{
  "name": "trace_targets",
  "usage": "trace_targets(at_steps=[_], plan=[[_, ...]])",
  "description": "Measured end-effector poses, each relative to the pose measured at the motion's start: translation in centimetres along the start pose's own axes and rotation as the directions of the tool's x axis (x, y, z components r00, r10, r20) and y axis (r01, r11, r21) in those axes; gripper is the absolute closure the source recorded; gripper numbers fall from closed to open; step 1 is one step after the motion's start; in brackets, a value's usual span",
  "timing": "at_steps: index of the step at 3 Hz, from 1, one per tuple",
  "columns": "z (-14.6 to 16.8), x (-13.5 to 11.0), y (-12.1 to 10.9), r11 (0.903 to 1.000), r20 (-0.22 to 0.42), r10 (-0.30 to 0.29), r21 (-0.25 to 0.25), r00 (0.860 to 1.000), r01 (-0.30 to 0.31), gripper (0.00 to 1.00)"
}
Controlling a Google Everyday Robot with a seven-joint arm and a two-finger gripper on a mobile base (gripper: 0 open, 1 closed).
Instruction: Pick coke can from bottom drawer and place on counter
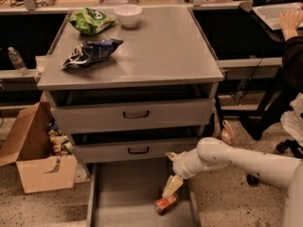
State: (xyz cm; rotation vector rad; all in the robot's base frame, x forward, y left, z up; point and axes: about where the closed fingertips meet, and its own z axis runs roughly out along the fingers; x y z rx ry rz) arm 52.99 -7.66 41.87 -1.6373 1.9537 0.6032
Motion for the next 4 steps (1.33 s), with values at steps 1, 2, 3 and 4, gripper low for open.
trace_targets(at_steps=[1,2,3,4], plan=[[3.9,3.6,-0.1,0.9988,0.021,0.048,-0.010,0.999,-0.047,0.00],[7.9,6.6,-0.5,0.9973,0.054,0.071,-0.022,0.996,-0.070,0.00],[10.8,8.8,-1.1,0.9932,0.095,0.111,-0.047,0.989,-0.107,0.00],[11.4,9.4,-1.5,0.9920,0.103,0.122,-0.047,0.987,-0.118,0.00]])
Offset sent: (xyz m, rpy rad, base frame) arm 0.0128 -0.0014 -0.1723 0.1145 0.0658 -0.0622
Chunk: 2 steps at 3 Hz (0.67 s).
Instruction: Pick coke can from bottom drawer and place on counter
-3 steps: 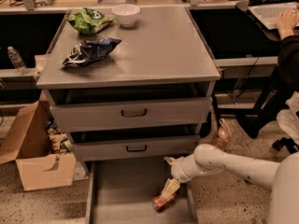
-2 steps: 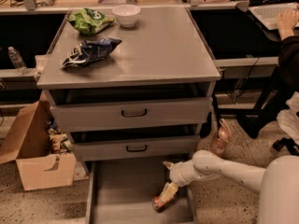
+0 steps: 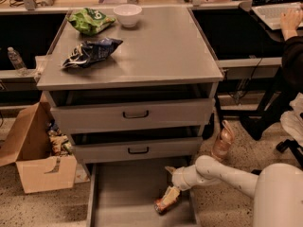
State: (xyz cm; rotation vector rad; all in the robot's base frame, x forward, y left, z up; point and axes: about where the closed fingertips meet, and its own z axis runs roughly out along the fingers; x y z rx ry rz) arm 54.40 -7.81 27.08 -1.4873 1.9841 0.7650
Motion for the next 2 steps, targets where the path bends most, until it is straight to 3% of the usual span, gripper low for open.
trace_targets(at_steps=[1,2], plan=[[1.4,0.8,-0.2,0.9980,0.018,-0.061,-0.017,0.998,0.061,0.00],[4.7,4.4,-1.0,0.9920,0.007,-0.110,-0.061,0.994,0.111,0.00]])
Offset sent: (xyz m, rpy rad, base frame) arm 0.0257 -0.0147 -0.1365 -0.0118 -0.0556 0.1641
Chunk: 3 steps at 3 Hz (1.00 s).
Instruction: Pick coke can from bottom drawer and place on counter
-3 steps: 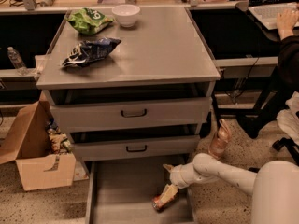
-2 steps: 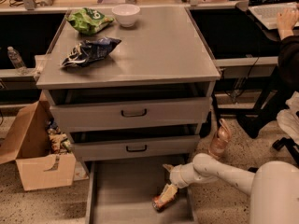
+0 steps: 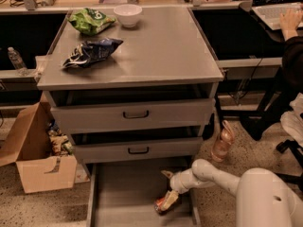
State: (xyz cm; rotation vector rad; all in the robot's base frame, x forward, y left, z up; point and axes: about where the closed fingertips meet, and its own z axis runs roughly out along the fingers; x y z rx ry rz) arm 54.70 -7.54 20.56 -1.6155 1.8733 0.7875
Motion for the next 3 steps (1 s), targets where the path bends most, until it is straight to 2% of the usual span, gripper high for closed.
trace_targets(at_steps=[1,3], plan=[[2.8,3.6,-1.2,0.9986,-0.030,-0.039,-0.036,0.999,0.038,0.02],[4.9,7.0,-1.2,0.9959,-0.080,-0.064,-0.069,0.995,0.058,0.48]])
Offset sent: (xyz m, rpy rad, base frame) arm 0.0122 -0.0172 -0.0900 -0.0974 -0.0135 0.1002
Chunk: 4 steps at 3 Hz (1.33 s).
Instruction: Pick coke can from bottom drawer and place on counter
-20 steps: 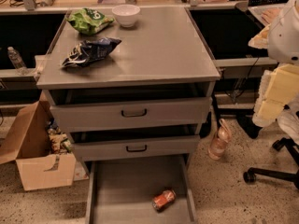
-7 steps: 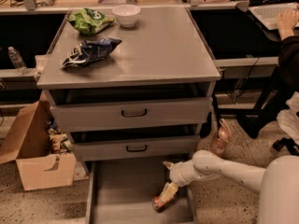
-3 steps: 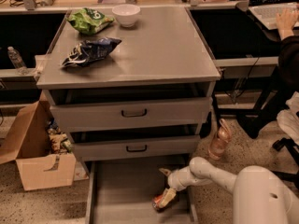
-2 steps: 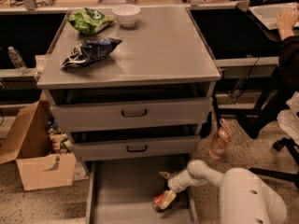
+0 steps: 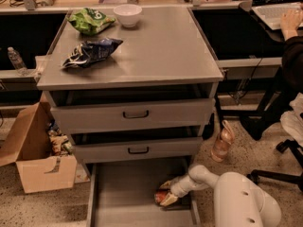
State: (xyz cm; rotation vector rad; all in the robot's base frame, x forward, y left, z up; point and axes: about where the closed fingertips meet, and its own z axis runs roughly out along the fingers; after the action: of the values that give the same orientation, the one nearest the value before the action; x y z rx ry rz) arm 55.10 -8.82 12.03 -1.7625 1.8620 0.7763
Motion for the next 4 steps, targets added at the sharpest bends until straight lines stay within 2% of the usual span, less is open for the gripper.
trace_targets(at_steps=[1,2,3,4], plan=[[0.0,0.4,0.2,1.0000,0.004,-0.005,-0.003,1.000,0.005,0.78],[-0.2,0.5,0.5,0.9996,0.007,-0.025,0.012,1.000,0.024,1.00],[-8.3,-2.5,-2.8,0.9644,-0.013,-0.128,0.232,0.992,0.128,1.00],[-15.4,-7.5,-2.6,0.9031,-0.067,-0.145,0.399,0.987,0.160,1.00]])
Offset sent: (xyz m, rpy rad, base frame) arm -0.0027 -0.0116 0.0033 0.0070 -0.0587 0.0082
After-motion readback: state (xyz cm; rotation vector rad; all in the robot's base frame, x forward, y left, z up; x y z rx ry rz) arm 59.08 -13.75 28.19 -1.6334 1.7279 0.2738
